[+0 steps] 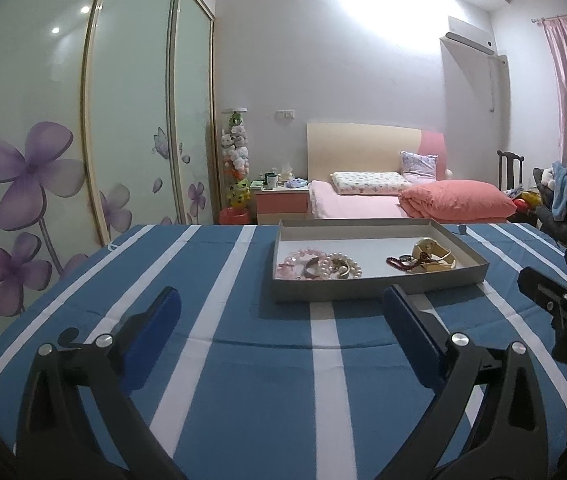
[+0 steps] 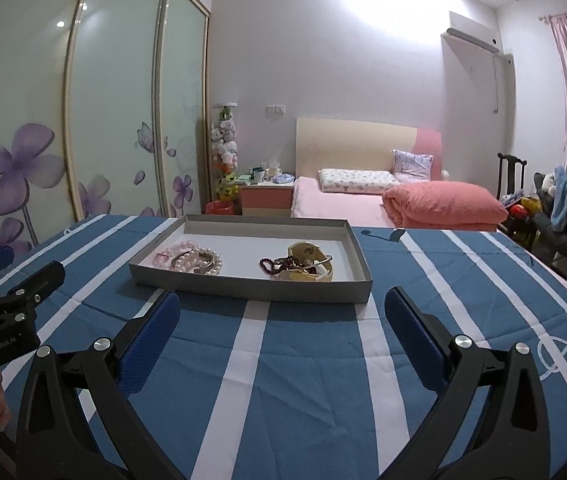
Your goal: Organize jewelry
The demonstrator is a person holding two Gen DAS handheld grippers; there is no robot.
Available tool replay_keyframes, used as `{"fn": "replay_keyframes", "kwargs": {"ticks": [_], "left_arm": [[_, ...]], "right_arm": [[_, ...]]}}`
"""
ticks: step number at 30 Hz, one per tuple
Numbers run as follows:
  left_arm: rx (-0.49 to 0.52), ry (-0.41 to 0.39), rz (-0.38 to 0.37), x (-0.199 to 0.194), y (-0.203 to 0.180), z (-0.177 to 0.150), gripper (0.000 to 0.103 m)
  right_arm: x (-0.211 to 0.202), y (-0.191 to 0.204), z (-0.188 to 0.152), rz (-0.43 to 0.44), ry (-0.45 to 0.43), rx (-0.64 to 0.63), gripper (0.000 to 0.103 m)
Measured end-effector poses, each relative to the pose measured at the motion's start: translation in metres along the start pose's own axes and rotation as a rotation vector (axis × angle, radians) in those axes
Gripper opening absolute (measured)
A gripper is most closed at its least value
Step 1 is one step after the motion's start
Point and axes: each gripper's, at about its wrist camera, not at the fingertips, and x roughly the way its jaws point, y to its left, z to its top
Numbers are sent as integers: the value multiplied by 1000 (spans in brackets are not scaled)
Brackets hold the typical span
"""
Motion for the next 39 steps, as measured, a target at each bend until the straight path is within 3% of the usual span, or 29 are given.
{"fn": "replay_keyframes", "kwargs": {"ticks": [39], "left_arm": [[-15,36,-14,8,-1,1,99]], "right_arm": [[6,-7,-3,0,24,38,101]]}}
